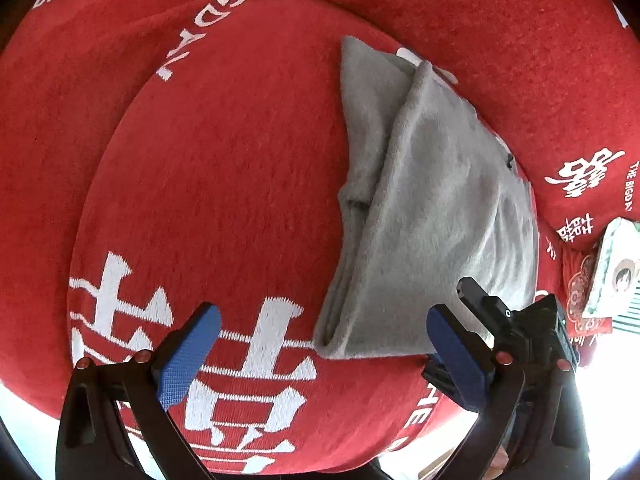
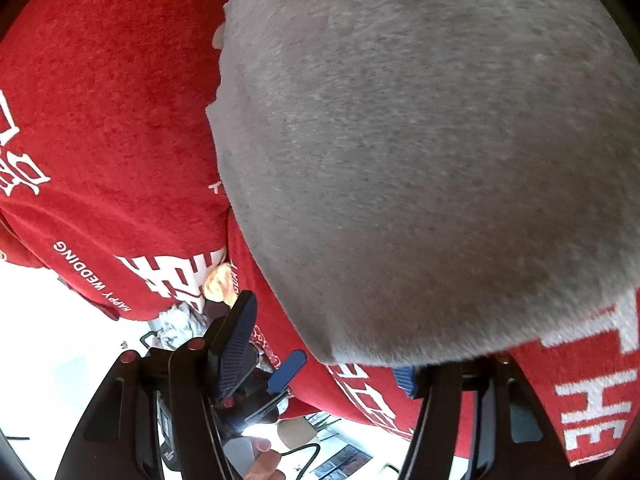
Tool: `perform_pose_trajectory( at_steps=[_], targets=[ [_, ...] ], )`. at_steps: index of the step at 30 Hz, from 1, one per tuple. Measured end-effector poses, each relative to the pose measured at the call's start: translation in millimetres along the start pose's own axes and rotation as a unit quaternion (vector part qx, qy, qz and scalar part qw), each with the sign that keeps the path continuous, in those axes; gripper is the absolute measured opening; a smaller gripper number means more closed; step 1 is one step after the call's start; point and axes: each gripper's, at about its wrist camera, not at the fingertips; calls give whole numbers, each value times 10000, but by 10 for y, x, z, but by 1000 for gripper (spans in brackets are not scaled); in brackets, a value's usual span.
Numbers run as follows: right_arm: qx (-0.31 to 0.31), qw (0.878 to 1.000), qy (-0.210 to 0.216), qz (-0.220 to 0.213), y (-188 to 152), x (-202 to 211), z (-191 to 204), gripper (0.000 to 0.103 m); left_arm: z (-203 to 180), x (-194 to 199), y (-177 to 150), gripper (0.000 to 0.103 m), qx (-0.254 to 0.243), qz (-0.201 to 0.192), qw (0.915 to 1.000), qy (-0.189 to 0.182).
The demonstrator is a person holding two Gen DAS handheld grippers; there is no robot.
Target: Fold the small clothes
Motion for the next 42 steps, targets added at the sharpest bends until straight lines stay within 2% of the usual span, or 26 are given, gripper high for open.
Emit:
perform_pose_trajectory(
  at_steps=[6,8,9,10,11,14,16,20,22,25,27,33,35,38,42],
  targets=[
    [-173,9997,139,-80,46,-80,1,63,-37,-37,52,103,64,28,9999,-134],
    [-167,9998,11,-63,56,-99,25,45,-32,-23,69,103,72,17,9997,-220],
    [-136,9998,-149,-33,63,-103,43,24,-38,-20,79,103,75,14,9996,-260],
    [-100,9995,-282,-27,66,-95,57,9,-39,-15,104,103,78,13,9994,-326],
    [-69,9996,-283,-39,67,-78,69,9,-56,-17,123,103,84,15,9992,-386],
    [-108,9999,98,-30,88,-22,147,9,-80,-15,223,103,96,109,9967,-802],
    [-26,9997,226,23,118,-6,241,9,-111,-48,322,103,97,289,9914,-1269],
    [236,9988,399,161,176,53,466,9,-206,-148,542,103,98,406,9841,-1729],
    [322,9981,482,208,191,88,560,9,-273,-270,679,103,174,571,9753,-2127],
    [414,9974,524,265,197,118,635,9,-389,-441,853,103,185,752,9690,-2347],
    [466,9972,489,304,184,121,648,9,-469,-499,950,103,118,763,9706,-2282],
    [684,9961,126,534,79,50,593,9,-921,-469,1149,100,-450,456,9774,-2013],
    [802,9945,-151,653,37,10,558,9,-1079,-486,1154,95,-654,390,9817,-1747],
    [979,9887,-648,927,-2,-33,564,13,-1183,-549,1132,95,-751,408,9857,-1452],
    [1182,9713,-1341,1567,-54,13,593,21,-1220,-563,1094,95,-903,361,9874,-1247]
  ],
)
Point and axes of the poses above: each gripper's, at about its wrist camera, not at the fingertips, and x roughly against the way its jaws point, z to its left, y to its top, and after that the axes turned 14 degrees about y, right-handed
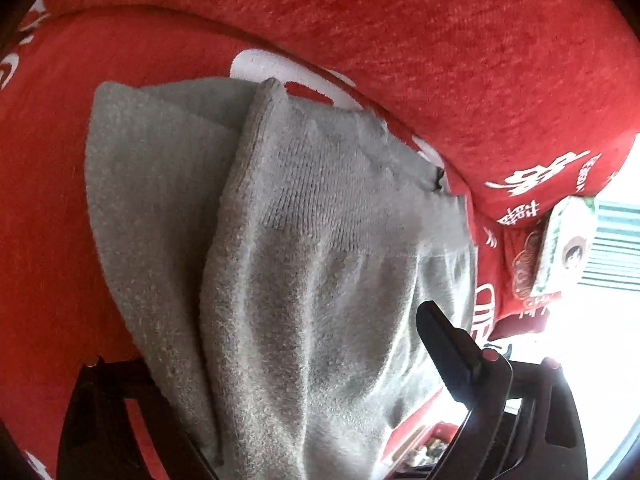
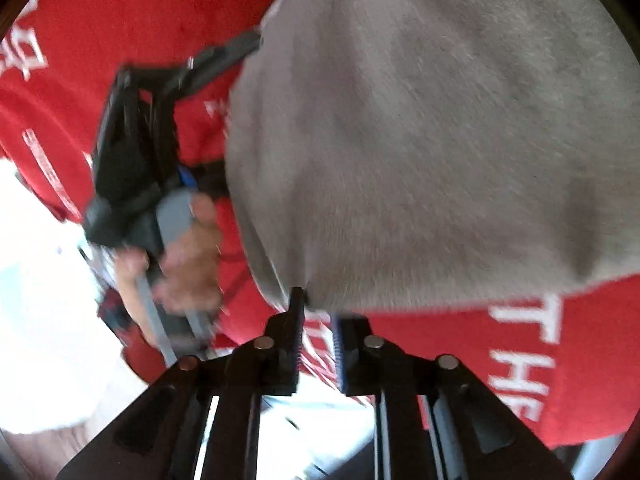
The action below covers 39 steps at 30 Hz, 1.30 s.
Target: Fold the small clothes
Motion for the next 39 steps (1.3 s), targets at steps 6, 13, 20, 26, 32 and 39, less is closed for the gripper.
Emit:
perform_pose_trajectory(
  at_steps=[6,13,20,26,32,39],
  targets=[
    [583,9966,-556,-151,49,520,152,50,-194,-38,-46,87,-585,13,9957,712],
    [916,9705,-1960,-1064,316,978,33,11,-261,-45,-71,45,-722,-130,9848,1574],
    [869,9741,-1831,-999,330,878,-336,7,-252,116,-111,21,-636,-353,9878,1381],
    [786,9804,-1448,-1084,277,1124,-522,6,-544,435,-196,20,-554,-722,9928,776],
    [465,9870,-927,-1231,195,1291,-629,6,-1249,654,-256,20,-1108,-943,9878,562],
    [15,9896,-455,-1363,24,1684,-923,6,-2279,485,-297,20,-1637,-1043,9783,725]
  ],
)
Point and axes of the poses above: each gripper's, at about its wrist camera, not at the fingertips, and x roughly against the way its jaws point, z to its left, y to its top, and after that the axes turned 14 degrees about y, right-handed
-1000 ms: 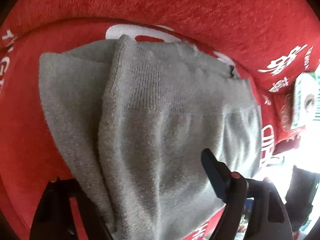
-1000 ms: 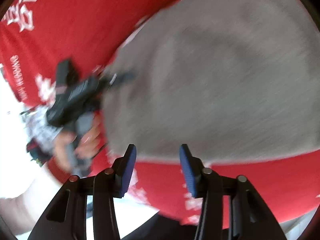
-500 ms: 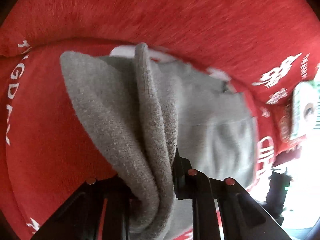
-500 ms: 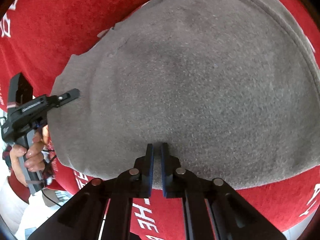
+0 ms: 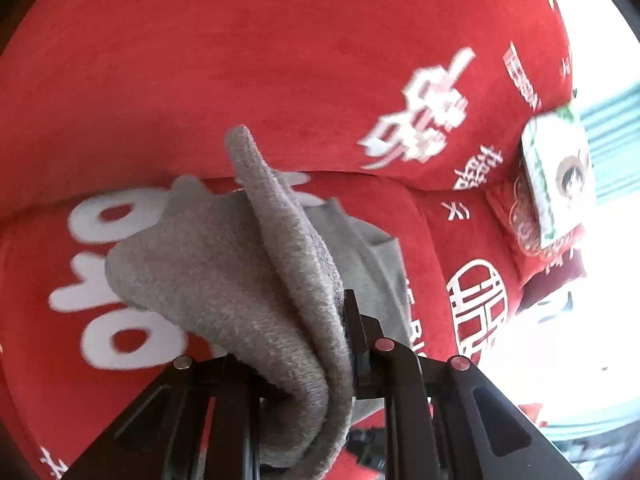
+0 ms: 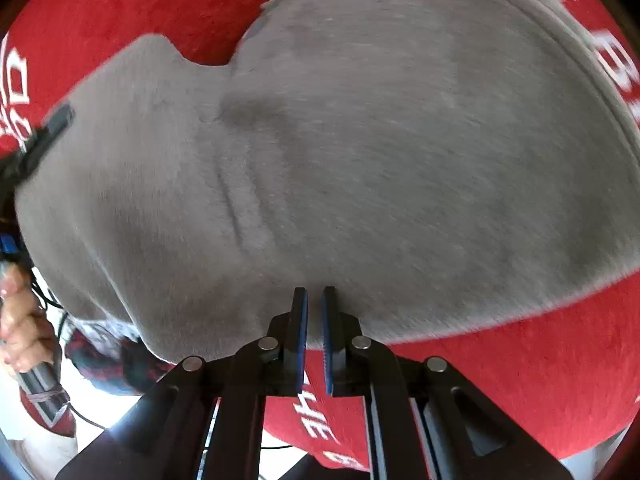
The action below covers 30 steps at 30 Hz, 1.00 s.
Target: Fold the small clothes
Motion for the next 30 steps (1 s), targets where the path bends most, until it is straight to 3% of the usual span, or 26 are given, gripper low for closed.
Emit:
perform_pose_trajectory(
  at_steps=[5,9,14,17,18,19,21,22,24,27,30],
  targets=[
    [-357,9979,340,-414,39,375,-230,6,-823,-458,17,20,-602,237,9973,351],
    [-641,9924,511,-914,164,830,-517,7,-1273,-865,-48,20,-1008,420,9920,630],
    [-906,9888,649,-996,240,1035,-855,7,-1759,-1164,-133,20,-1631,425,9798,1074],
    [-942,9876,781,-984,217,1118,-933,7,-1887,-1117,-137,21,-1736,316,9789,1030],
    [-958,9874,801,-974,223,1149,-958,7,-1881,-1040,-133,27,-1683,262,9813,900],
    [-987,9869,827,-968,237,1133,-952,9,-1861,-969,-118,52,-1626,210,9832,804],
    [-1051,9850,930,-1001,290,1159,-938,10,-1760,-781,-98,84,-1481,-68,9856,810],
    [-1070,9833,1006,-1078,343,1169,-913,11,-1643,-615,-94,84,-1405,-332,9860,831],
    [-1171,9743,1356,-1364,427,1300,-955,16,-1406,-440,-84,84,-1230,-411,9874,911],
    [-1553,9501,1998,-1823,487,1491,-1129,60,-1025,-330,-120,84,-862,-401,9881,1208],
    [-1894,9214,2644,-2126,569,1600,-1263,61,-611,-312,-192,84,-494,-332,9852,1608]
  ],
)
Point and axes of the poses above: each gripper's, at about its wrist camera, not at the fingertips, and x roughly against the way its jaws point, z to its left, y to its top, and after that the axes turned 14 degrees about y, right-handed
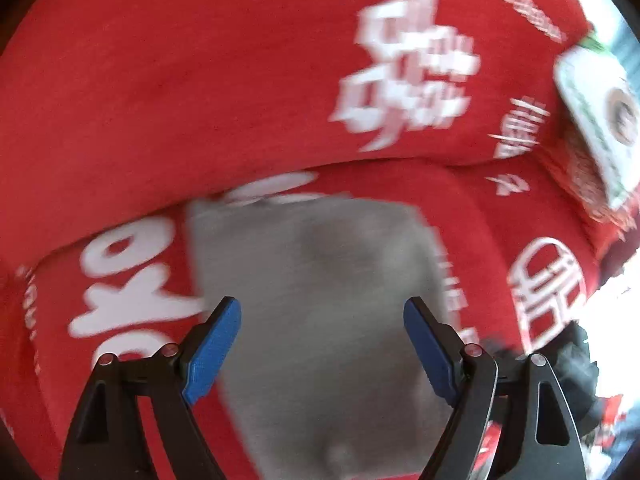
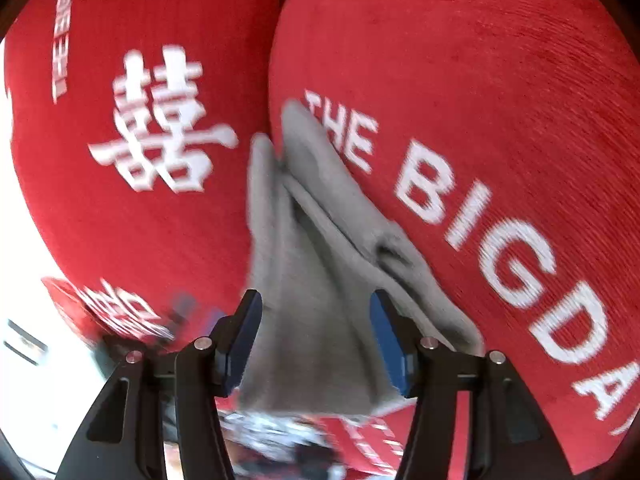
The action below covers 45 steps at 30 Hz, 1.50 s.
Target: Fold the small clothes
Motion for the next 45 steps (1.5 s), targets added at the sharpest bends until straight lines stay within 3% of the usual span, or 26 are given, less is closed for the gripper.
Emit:
perform_pose_trajectory(
  at_steps=[4,6,9,11,12,14,16,17,20,23,26,28,32,38,41,42,43,45],
  targets=[
    [42,9992,85,391,98,-299,62,61,350,-262,-227,84,362,436,9976,391],
    [221,9970,-101,740,-46,-599,82,61,392,-330,-312,84,369,524,9968,473],
    [617,9898,-538,1169,5,-893,241,58,381,-412,-417,84,352,602,9962,513],
    [932,9823,-904,1347,34,-1034,343,19,352,-429,-470,84,311,619,9962,521],
    [1237,9725,-1336,1451,45,-1138,433,14,321,-438,-476,84,291,620,9962,529],
    [1872,9560,-1633,1560,-5,-1213,667,14,283,-420,-497,84,237,580,9968,487],
    [2536,9383,-1651,1675,-111,-1208,955,13,201,-412,-513,84,99,529,9976,433],
    [2661,9350,-1606,1709,-137,-1181,1023,13,171,-434,-521,85,21,531,9977,429],
    [2671,9329,-1750,1664,-76,-1057,948,13,73,-547,-569,85,-146,660,9970,381],
    [2362,9375,-2043,1533,93,-959,631,14,-1,-620,-619,85,-260,725,9965,330],
    [2139,9432,-2097,1435,198,-868,419,21,-39,-608,-672,85,-355,746,9960,346],
    [2116,9438,-2176,1313,209,-813,450,26,-22,-591,-694,85,-390,760,9956,372],
    [2416,9248,-2674,1215,68,-671,680,29,27,-463,-748,85,-423,745,9952,482],
    [2827,9198,-2331,1404,-461,-395,1054,26,-4,-409,-858,85,-670,768,9937,463],
    [2941,9028,-2578,1790,-704,-490,912,26,-28,-489,-984,85,-757,860,9921,505],
    [2997,8926,-2779,1903,-742,-498,842,23,-27,-520,-1028,85,-782,885,9916,528],
    [3044,8830,-2964,1994,-759,-521,748,15,-14,-546,-1068,86,-780,920,9914,509],
    [3209,8539,-3522,2093,-789,-555,526,9,30,-558,-1119,92,-710,940,9921,432]
  ],
)
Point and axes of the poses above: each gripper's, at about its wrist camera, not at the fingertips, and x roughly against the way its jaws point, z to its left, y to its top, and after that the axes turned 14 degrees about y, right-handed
